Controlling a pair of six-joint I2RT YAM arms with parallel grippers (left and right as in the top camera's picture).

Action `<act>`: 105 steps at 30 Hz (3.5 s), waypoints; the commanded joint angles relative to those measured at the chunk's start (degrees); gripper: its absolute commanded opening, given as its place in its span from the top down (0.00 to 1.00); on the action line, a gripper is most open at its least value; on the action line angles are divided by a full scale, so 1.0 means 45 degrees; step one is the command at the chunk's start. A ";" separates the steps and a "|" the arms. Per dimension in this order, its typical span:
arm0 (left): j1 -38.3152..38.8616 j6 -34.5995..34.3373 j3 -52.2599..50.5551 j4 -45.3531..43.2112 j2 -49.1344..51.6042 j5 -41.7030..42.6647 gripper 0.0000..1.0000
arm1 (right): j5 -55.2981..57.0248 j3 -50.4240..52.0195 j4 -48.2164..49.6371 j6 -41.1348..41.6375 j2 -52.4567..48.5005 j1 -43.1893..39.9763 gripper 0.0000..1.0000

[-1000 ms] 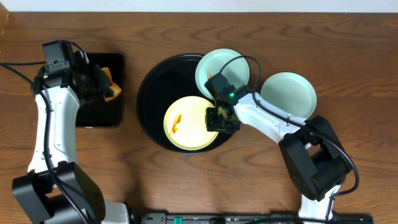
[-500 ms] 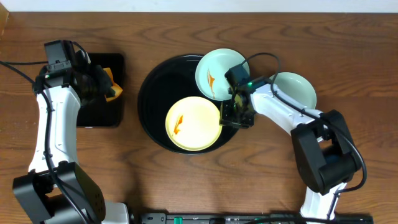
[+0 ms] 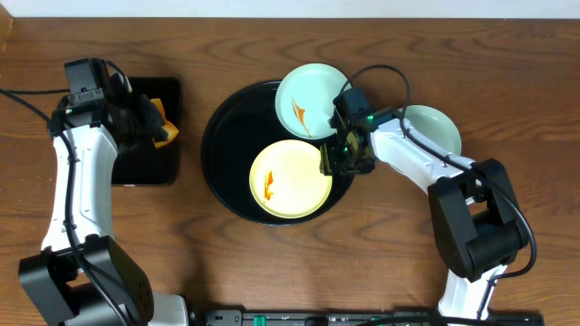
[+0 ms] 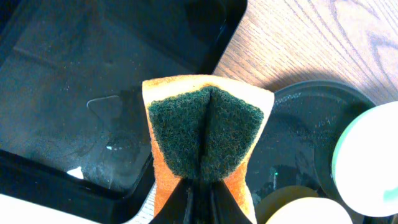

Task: Clean dirty plates on tray and stack at the side

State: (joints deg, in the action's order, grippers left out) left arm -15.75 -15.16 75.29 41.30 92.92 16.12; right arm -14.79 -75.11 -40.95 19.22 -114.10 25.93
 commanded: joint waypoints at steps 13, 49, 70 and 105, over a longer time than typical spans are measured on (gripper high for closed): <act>0.1098 0.0117 0.0151 0.0918 0.0194 0.0097 0.93 | -0.0656 -0.0214 0.0602 0.3279 -0.0578 0.1214 0.76; 0.4546 0.2696 -0.2244 0.0291 0.0330 0.0675 0.93 | -0.0578 -0.0214 0.1307 0.4187 -0.1481 0.1399 0.99; 0.5746 0.0369 -0.3560 -0.1996 0.2832 -0.1175 0.93 | -0.0578 -0.0214 0.1229 0.4095 -0.1481 0.1399 0.99; 0.5736 0.0238 -0.3332 -0.0311 0.2642 0.0155 0.93 | -0.0578 -0.0214 0.1258 0.4051 -0.1481 0.1413 0.99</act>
State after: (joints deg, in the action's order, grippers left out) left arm 10.48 -12.25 61.82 35.11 103.83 13.47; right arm -20.21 -76.47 -35.00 37.28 -117.86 31.86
